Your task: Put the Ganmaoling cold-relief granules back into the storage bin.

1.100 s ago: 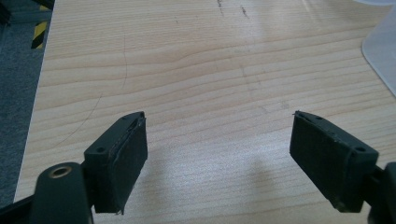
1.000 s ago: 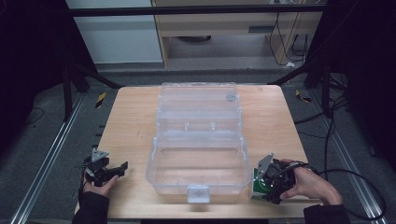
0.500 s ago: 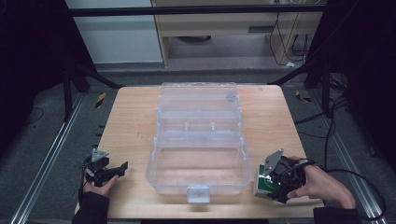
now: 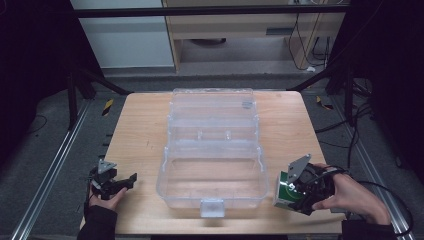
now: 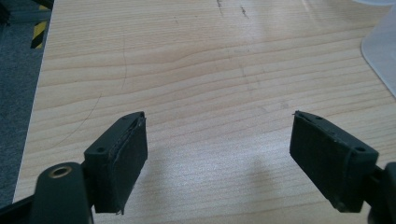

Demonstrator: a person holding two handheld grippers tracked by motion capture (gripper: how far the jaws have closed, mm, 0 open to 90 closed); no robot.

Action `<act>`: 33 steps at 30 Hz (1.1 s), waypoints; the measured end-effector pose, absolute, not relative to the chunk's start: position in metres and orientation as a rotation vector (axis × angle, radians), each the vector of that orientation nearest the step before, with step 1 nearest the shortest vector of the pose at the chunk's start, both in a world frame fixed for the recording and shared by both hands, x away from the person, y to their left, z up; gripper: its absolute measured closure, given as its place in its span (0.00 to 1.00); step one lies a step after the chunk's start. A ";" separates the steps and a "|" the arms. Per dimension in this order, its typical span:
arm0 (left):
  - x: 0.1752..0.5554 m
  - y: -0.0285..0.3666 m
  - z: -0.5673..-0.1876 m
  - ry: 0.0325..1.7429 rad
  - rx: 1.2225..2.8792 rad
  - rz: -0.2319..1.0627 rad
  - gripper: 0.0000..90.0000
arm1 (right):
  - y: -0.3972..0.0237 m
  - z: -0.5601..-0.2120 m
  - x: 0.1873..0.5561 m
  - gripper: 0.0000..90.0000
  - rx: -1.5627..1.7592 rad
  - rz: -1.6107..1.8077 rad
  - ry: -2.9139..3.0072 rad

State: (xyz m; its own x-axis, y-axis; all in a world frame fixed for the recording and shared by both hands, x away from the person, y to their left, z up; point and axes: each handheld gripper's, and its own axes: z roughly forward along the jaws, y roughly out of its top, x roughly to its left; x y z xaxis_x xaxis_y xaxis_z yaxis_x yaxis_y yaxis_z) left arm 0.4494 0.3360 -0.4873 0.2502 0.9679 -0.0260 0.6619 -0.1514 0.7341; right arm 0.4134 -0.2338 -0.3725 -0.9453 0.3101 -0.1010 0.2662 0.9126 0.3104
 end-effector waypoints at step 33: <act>0.449 0.337 -0.487 1.482 1.888 0.620 0.21 | -0.196 -0.302 0.422 0.17 0.378 0.488 2.865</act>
State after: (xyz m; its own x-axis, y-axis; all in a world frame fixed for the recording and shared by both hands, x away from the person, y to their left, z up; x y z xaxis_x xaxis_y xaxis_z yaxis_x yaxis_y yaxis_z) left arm 0.4494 0.3366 -0.4869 0.2488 0.9682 -0.0270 0.6603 -0.1491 0.7361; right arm 0.4224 -0.1955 -0.3025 -0.9451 0.2840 -0.1618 0.2144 0.9123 0.3489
